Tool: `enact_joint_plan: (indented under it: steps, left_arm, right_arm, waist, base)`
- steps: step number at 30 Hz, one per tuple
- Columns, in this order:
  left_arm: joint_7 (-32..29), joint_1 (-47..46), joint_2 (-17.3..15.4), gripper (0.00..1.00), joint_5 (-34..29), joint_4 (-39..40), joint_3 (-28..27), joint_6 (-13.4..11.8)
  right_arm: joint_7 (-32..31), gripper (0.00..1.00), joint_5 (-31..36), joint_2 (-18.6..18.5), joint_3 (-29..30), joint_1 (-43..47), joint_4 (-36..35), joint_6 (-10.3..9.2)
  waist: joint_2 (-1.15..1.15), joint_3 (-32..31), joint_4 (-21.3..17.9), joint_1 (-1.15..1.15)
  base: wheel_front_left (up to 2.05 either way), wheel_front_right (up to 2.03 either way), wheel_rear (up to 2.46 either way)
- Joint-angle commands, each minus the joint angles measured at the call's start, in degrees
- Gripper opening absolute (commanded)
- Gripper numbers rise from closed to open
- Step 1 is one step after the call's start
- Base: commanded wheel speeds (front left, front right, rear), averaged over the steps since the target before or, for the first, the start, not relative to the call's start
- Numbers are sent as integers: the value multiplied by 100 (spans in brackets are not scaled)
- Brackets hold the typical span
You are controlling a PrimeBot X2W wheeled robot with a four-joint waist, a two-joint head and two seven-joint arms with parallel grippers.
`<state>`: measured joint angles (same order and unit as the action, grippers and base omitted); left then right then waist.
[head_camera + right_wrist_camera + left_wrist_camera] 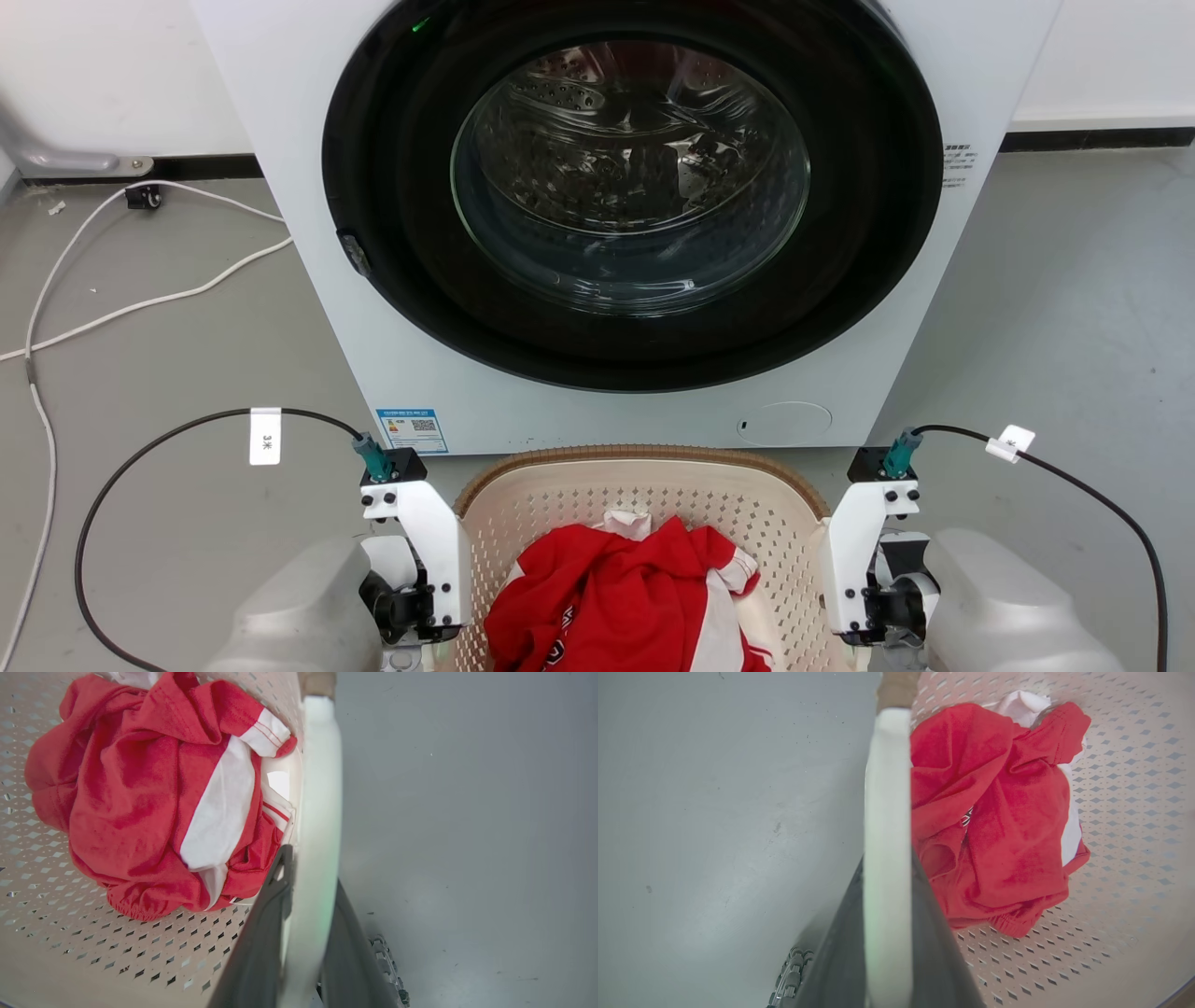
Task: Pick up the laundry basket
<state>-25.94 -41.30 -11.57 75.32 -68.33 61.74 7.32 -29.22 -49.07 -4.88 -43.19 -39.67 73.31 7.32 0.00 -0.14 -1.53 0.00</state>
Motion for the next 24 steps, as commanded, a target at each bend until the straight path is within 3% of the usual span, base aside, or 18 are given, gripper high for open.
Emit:
enact_joint_plan:
  steps: [1, 24]
  left_arm:
    - [45, 44, 102, 0, 20, 62, 4, 29]
    - [98, 57, 99, 0, 125, 64, 117, 29]
  right_arm:
    - [15, 0, -50, 75, -24, -54, -28, 30]
    - [75, 0, -155, 60, -138, -62, 11, 30]
  waist:
    - [0, -1, 2, 0]
    - [0, -4, 1, 0]
  base:
    - [0, 0, 0]
    - [0, 0, 0]
